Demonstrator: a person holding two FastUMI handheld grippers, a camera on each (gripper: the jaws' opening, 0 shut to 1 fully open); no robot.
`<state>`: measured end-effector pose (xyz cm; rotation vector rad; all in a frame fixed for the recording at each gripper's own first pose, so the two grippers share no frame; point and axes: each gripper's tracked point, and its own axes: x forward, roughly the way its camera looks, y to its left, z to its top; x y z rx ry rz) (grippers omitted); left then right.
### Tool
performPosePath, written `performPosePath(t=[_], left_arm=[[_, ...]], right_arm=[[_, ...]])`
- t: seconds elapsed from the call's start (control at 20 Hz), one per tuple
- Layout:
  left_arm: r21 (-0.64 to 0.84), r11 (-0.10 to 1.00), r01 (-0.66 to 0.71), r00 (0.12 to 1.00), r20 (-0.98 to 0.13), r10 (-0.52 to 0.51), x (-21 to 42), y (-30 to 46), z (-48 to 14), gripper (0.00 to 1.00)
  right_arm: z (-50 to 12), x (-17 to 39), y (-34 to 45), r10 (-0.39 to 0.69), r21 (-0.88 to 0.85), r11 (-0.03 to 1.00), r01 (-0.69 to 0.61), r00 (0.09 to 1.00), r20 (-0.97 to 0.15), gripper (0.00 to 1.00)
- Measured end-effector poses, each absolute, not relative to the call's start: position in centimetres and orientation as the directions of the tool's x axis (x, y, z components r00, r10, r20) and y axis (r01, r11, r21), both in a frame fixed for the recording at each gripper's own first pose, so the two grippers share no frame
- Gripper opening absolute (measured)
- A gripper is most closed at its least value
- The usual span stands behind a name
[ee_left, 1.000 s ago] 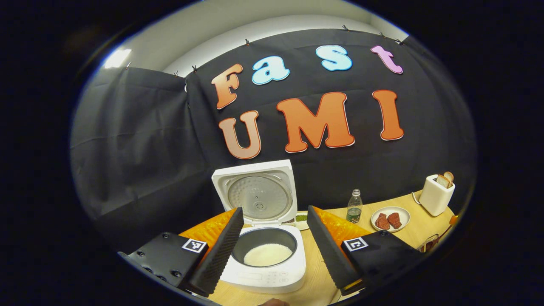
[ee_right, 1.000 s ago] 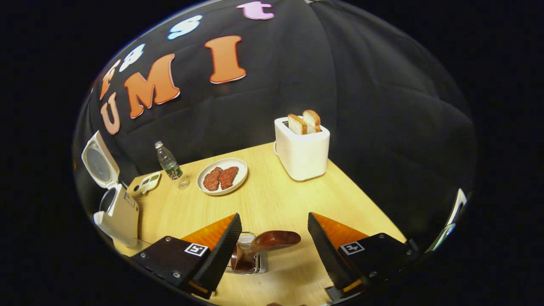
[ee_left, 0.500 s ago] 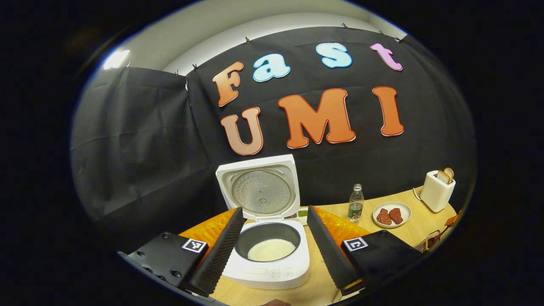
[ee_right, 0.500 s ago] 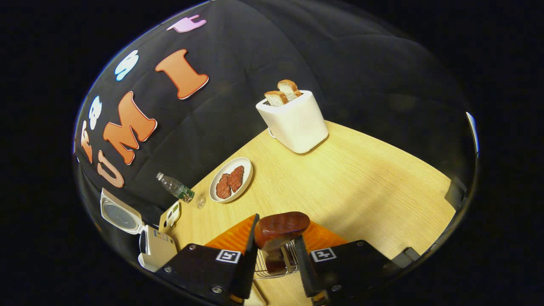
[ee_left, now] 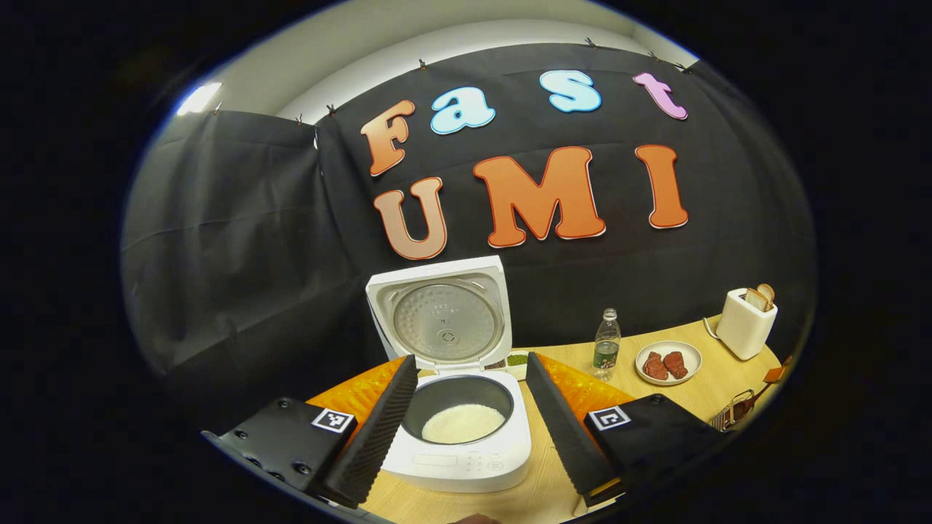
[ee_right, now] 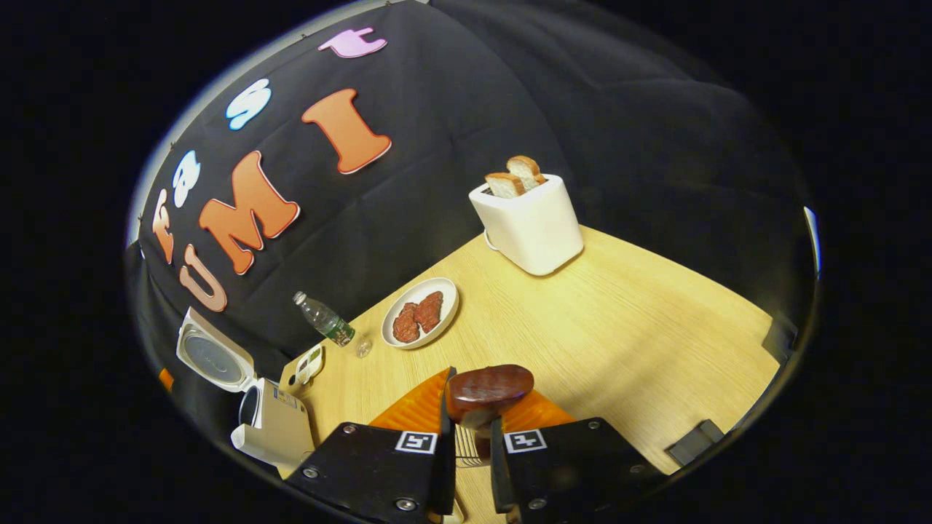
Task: Close the left gripper, press the button to open the rice cooker; take a wooden spoon from the chopstick holder with the right hand, scoop a spoonful of rice and pour it into the rice cooker, then put the wooden spoon back into the chopstick holder.
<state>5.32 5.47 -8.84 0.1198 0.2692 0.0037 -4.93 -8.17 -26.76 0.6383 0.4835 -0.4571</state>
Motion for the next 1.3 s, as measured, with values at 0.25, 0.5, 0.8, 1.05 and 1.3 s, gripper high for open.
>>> performPosePath(t=[0.25, 0.5, 0.8, 1.05, 1.3], left_arm=[[0.091, 0.995, 0.031, 0.972, -0.235, -0.008, 5.4, 5.6, -8.3, 1.00], [0.048, 0.999, 0.014, 0.973, -0.229, -0.003, 4.9, 7.3, -8.7, 1.00], [0.003, 1.000, 0.016, 0.962, -0.273, -0.015, 4.9, 9.3, -10.8, 0.96], [0.001, 1.000, 0.004, 0.955, -0.298, -0.004, 4.8, 11.4, -11.8, 0.96], [0.006, 1.000, 0.009, 0.946, -0.325, -0.007, 4.4, 12.2, -12.9, 0.96]], right_arm=[[-20.3, -4.3, -7.4, -0.246, 0.447, 0.758, 0.475, 0.843, -0.479, 0.17], [-14.8, -3.6, -1.7, -0.123, 0.474, 0.813, 0.338, 0.896, -0.427, 0.17], [-15.5, -3.6, 5.6, 0.033, 0.491, 0.841, 0.228, 0.883, -0.468, 0.17], [-18.8, -4.3, 8.8, 0.047, 0.391, 0.900, 0.192, 0.850, -0.524, 0.17], [-22.9, -4.3, 9.7, -0.047, 0.160, 0.972, 0.170, 0.814, -0.579, 0.17]])
